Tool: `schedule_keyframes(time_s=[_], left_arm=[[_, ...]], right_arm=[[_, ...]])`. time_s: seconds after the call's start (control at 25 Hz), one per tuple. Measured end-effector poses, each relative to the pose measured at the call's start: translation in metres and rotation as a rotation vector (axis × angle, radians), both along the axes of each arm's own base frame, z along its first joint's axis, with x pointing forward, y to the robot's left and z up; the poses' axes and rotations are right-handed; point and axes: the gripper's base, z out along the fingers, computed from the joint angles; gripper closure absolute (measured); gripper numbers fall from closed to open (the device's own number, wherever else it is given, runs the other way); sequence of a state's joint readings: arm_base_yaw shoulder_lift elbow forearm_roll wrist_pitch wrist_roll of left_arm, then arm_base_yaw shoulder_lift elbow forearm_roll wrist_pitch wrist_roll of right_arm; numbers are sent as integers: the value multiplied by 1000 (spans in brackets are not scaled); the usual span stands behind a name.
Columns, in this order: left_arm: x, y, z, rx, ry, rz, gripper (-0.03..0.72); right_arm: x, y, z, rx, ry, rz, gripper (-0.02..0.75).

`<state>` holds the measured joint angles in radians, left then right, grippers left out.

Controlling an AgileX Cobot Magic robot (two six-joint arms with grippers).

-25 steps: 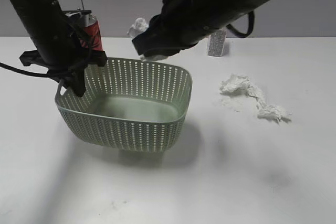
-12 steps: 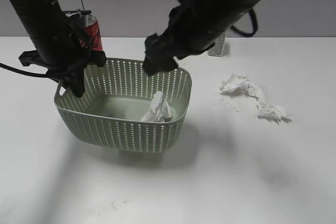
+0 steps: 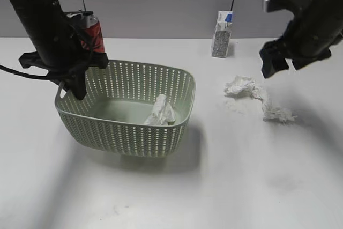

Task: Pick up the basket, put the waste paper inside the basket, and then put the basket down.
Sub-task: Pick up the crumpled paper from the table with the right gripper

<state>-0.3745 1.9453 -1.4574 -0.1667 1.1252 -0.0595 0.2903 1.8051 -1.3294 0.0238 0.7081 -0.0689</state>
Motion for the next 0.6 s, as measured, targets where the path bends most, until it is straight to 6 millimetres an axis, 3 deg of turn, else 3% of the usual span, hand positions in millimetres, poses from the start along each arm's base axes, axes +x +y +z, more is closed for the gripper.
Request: schedule_keyframes(time_s=[0.12, 0.32, 0.6], left_arm=[[0, 0, 0, 0, 0, 0, 689], [0, 0, 0, 1, 1, -1, 689], [0, 0, 0, 3, 5, -1, 689]], right_arm=[[2, -26, -37, -27, 93, -68, 157], [-1, -33, -90, -57, 210, -83, 157], [8, -29, -114, -51, 170, -79, 160]])
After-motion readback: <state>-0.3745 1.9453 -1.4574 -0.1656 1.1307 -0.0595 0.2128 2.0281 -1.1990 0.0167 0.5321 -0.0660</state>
